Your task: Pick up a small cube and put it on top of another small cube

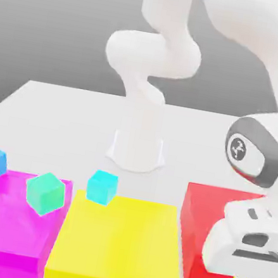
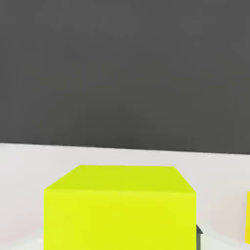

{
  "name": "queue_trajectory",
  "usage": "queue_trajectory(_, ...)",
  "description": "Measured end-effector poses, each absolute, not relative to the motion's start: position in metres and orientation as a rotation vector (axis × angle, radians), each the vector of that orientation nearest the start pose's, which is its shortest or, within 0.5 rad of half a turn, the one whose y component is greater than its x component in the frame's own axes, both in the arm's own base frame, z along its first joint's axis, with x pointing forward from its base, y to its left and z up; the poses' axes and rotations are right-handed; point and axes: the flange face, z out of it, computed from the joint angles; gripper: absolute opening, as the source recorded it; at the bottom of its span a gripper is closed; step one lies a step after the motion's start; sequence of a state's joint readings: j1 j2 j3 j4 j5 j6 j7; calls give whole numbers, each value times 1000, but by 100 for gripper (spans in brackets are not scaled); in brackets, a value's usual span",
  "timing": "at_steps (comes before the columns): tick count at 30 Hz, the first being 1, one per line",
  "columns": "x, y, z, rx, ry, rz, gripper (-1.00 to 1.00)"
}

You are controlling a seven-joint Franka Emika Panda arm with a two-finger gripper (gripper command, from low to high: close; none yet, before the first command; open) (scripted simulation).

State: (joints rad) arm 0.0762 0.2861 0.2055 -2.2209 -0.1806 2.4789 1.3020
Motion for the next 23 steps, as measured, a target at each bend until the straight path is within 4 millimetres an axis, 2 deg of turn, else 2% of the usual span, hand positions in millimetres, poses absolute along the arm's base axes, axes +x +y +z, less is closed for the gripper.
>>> queue_trajectory(5,508,32,284,-2691,1749,-45,-100)
queue_trajectory(6,500,0,291,-2626,1845,-43,-100)
queue_trajectory(9,470,-67,311,-2450,2062,-34,-100)
queue_trajectory(15,392,-149,340,-2102,2351,-6,-100)
queue_trajectory(17,380,-161,328,-2038,2391,-1,-100)
queue_trajectory(20,376,-164,292,-2020,2403,0,-100)
queue_trajectory(21,375,-164,283,-2019,2404,0,100)
queue_trajectory(23,375,-164,283,-2019,2404,0,100)
